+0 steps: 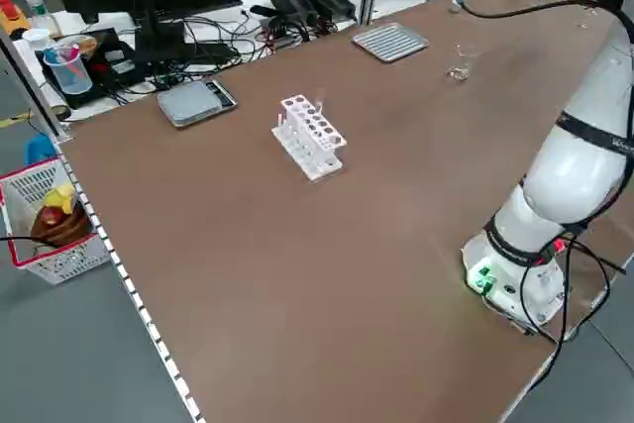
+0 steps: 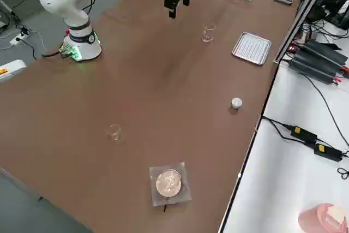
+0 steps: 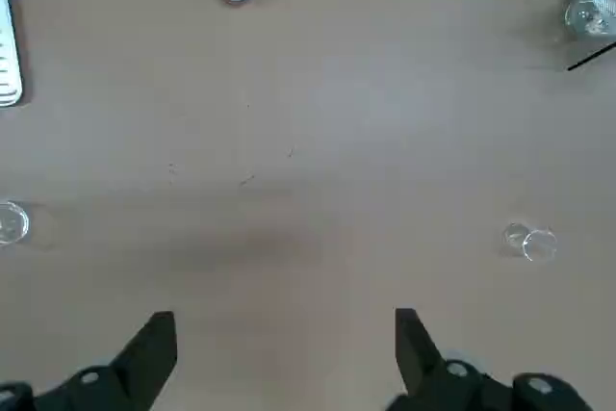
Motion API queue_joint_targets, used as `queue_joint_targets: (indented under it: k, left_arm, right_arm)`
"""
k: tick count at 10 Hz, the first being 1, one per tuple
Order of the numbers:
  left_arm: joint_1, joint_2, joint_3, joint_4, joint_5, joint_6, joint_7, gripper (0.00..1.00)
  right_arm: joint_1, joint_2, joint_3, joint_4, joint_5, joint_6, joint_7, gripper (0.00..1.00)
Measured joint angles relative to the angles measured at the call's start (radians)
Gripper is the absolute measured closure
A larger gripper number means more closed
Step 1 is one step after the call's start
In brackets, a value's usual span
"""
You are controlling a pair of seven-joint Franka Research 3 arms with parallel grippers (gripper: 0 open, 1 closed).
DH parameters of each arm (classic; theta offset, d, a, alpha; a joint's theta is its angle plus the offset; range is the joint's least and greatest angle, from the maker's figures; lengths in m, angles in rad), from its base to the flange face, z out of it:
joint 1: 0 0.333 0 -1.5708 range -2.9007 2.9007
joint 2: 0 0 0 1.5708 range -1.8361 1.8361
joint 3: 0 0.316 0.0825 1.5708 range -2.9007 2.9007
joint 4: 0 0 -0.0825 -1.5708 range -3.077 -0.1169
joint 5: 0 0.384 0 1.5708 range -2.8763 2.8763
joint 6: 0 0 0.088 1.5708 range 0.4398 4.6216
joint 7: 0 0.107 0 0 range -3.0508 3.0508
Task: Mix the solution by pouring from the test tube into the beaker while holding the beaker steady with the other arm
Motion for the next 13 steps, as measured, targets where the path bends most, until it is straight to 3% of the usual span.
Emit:
queue_joint_targets:
  k: [4, 8, 9, 13]
  left_arm:
    - [0.002, 0.004, 0.003, 0.000, 0.000, 0.000, 0.012, 0.00]
    - [0.037, 0.033, 0.010, -0.001, -0.001, 0.011, 0.297, 0.00]
    - [0.074, 0.050, 0.011, -0.001, -0.022, 0.030, 0.381, 0.00]
    - [0.279, 0.123, 0.015, -0.002, -0.272, 0.041, 0.791, 0.00]
  right_arm:
    - [0.000, 0.000, 0.000, 0.000, 0.000, 0.000, 0.000, 0.00]
    - [0.000, 0.000, 0.000, 0.000, 0.000, -0.001, 0.000, 0.00]
    - [0.000, 0.000, 0.001, 0.000, 0.000, -0.003, -0.001, 0.00]
    - [0.023, -0.001, 0.021, 0.001, 0.002, -0.009, -0.090, 0.00]
